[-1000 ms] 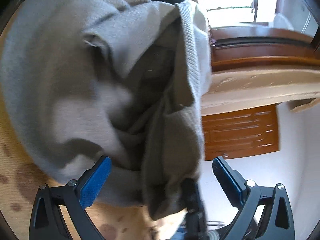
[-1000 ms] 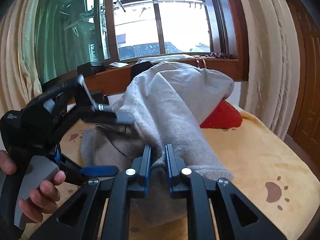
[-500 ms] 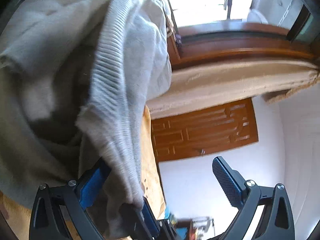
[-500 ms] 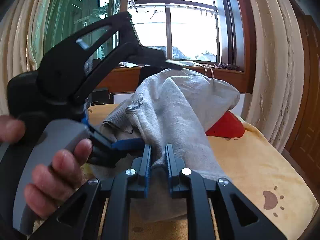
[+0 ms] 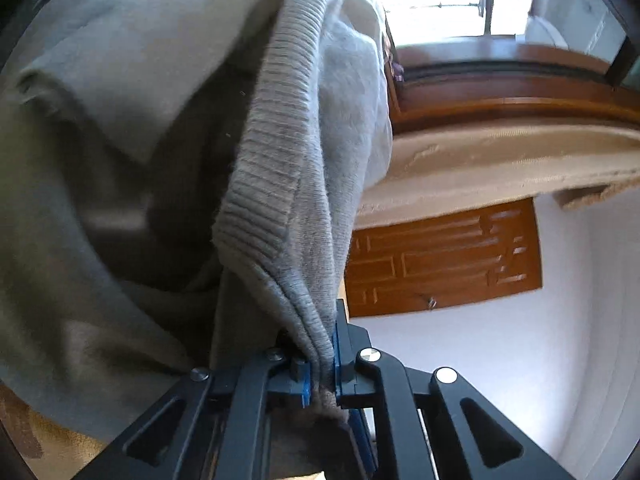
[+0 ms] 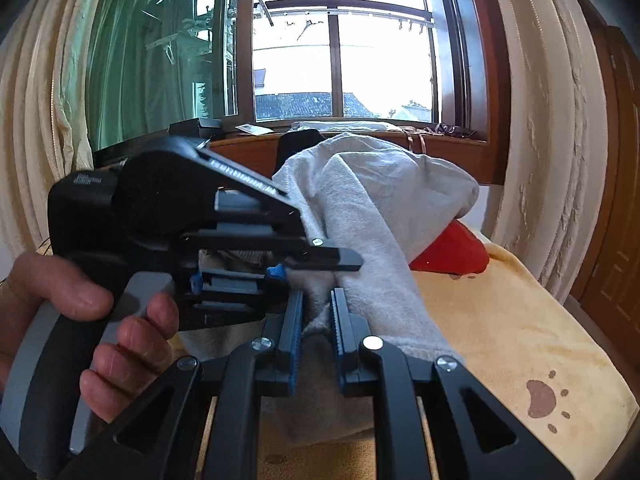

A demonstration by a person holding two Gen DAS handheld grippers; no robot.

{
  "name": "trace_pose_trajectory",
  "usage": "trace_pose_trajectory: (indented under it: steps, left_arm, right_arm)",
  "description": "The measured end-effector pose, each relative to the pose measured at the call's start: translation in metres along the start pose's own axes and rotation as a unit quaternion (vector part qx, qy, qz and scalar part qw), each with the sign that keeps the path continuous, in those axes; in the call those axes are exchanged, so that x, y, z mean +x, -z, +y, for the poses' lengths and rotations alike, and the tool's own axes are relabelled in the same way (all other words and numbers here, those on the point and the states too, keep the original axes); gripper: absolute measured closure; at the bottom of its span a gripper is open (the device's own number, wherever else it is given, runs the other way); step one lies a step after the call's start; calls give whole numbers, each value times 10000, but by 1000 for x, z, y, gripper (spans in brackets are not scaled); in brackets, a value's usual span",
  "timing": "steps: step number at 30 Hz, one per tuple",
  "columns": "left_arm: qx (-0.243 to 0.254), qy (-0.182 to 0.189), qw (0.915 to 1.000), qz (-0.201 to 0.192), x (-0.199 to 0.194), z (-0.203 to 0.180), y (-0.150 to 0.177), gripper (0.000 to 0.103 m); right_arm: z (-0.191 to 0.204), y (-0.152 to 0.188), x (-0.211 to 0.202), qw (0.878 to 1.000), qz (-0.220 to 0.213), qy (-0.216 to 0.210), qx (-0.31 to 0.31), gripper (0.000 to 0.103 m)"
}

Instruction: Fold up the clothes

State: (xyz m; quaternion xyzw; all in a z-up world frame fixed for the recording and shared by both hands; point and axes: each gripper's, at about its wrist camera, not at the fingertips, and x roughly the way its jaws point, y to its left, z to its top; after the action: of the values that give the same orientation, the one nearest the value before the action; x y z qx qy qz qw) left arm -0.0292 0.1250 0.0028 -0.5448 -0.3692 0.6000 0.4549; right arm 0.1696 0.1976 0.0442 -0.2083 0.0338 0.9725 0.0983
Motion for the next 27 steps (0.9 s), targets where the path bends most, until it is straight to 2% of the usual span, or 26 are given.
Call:
trace_pose_trajectory:
  steps: [4, 8, 11, 13, 15, 16, 23, 27]
  left_arm:
    - [-41, -58, 9992, -389, -23, 5, 12, 95]
    - [-67, 83, 9988, -469, -26, 4, 10, 95]
    - [-109, 162, 9983, -548, -27, 5, 10, 95]
    - [-76, 163, 9979, -618, -30, 5, 9, 95]
    - [-51, 129, 9972, -738, -35, 6, 7, 95]
    - [-60, 100, 9967, -798, -39, 7, 5, 97]
    - [-10, 130, 9944, -1047, -57, 15, 0, 97]
    - [-7, 255, 9933, -1125, -53, 12, -2, 97]
  right_arm:
    - [2, 0, -2, 10000, -28, -51, -19, 87]
    - [3, 0, -1, 10000, -6, -38, -27, 85]
    - [1, 0, -2, 10000, -42, -17, 39, 79]
    - [-1, 0, -3, 9999, -66, -3, 83, 64]
    - [-2, 0, -4, 9999, -90, 11, 126, 22]
    - [-3, 0, -4, 9998, -102, 18, 148, 15]
    - [-9, -1, -4, 9996, -95, 11, 282, 14]
    - [-15, -1, -3, 9992, -72, 0, 401, 12]
